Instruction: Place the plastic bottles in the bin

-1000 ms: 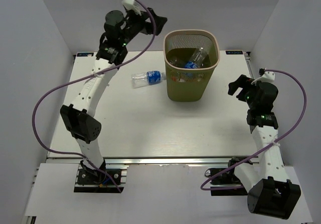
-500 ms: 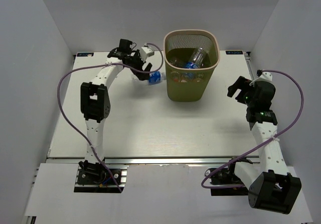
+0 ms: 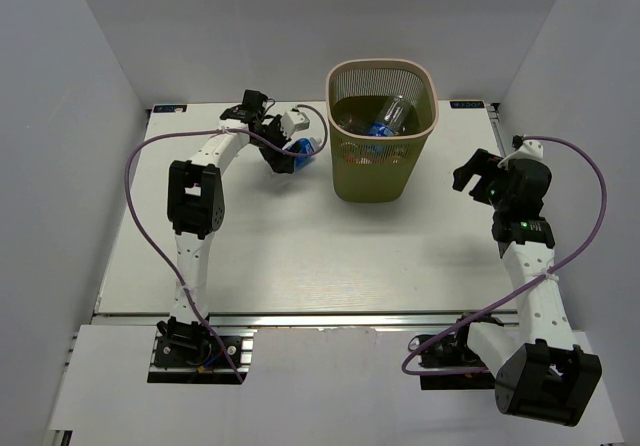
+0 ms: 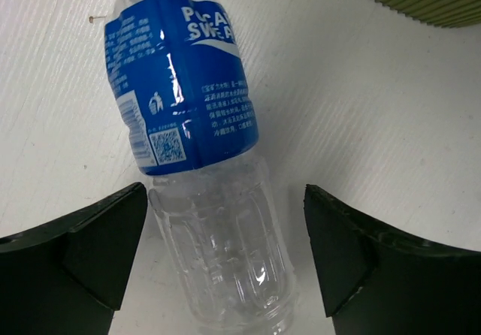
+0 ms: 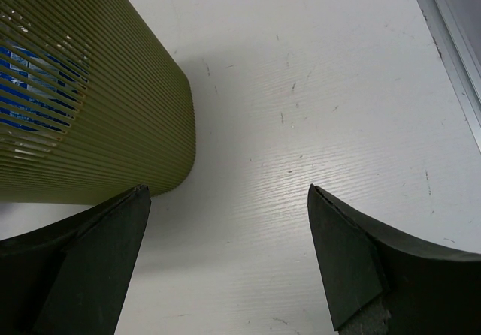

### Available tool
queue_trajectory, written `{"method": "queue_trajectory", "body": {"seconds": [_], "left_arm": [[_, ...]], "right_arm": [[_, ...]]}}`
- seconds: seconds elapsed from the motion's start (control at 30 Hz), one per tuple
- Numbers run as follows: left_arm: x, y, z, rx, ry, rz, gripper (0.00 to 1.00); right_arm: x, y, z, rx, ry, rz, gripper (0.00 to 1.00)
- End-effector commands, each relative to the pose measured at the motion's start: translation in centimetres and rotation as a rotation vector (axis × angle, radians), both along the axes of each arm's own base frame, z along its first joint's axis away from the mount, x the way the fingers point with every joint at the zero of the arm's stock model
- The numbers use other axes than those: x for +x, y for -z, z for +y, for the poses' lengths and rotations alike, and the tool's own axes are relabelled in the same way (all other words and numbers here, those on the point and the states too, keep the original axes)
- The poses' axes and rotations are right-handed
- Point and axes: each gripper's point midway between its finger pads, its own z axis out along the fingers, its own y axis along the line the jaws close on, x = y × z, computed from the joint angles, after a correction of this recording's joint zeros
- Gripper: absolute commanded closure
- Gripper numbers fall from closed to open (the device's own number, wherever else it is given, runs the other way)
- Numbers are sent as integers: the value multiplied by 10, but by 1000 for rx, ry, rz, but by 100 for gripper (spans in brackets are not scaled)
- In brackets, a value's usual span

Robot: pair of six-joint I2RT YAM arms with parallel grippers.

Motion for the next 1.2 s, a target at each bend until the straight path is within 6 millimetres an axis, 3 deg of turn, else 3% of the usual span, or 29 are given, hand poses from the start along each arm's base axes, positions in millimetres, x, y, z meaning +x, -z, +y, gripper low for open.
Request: {"method": "queue_trajectory", "body": {"seconds": [0.0, 0.13, 0.17, 0.3, 0.4, 0.47, 0.57, 0.7, 0.73, 0.8, 0.87, 0.93, 0.97, 1.03, 1.1, 1.13, 1.17], "left_arm": [[-3, 10, 2, 6, 4, 22, 8], [0, 1, 6, 17, -43, 5, 26], [4, -7, 8, 17, -67, -16, 43], [7, -18, 10, 8, -131, -27, 59], [5, -20, 8, -20, -167, -2, 80], [8, -30, 6, -39, -192, -12, 89], [21, -72, 2, -105, -245, -93, 96], [39, -157, 11, -199, -407, -256, 96], [38, -191, 15, -229, -435, -320, 93], [47, -239, 24, -312, -555, -420, 93], [44, -303, 28, -437, -616, -536, 93], [34, -338, 21, -574, -628, -552, 96], [23, -380, 19, -686, -600, -629, 93], [10, -400, 4, -810, -548, -611, 92], [0, -440, -5, -940, -511, -633, 92], [-2, -449, -9, -976, -498, -622, 93], [-7, -450, -26, -1018, -411, -569, 91]], "right_arm": [[5, -27, 1, -14, -24, -66, 11], [4, -27, 2, -10, -24, -67, 11], [3, -27, 2, -12, -25, -67, 11], [1, -28, 0, -16, -12, -74, 11], [-2, -29, 0, -15, -8, -83, 11], [-2, -33, 1, -12, -15, -94, 11], [-4, -37, 5, -7, -34, -108, 11], [-7, -42, 8, -2, -43, -128, 11], [-7, -44, 8, 0, -45, -133, 11], [-8, -46, 9, 4, -50, -139, 11], [-9, -49, 10, 5, -54, -148, 11], [-10, -50, 10, 3, -51, -156, 11], [-10, -50, 10, 3, -51, -157, 11], [-11, -52, 9, 1, -47, -163, 11], [-12, -53, 10, 3, -49, -165, 11], [-12, -53, 11, 1, -51, -166, 11], [-12, -53, 10, 1, -50, -168, 11]]}}
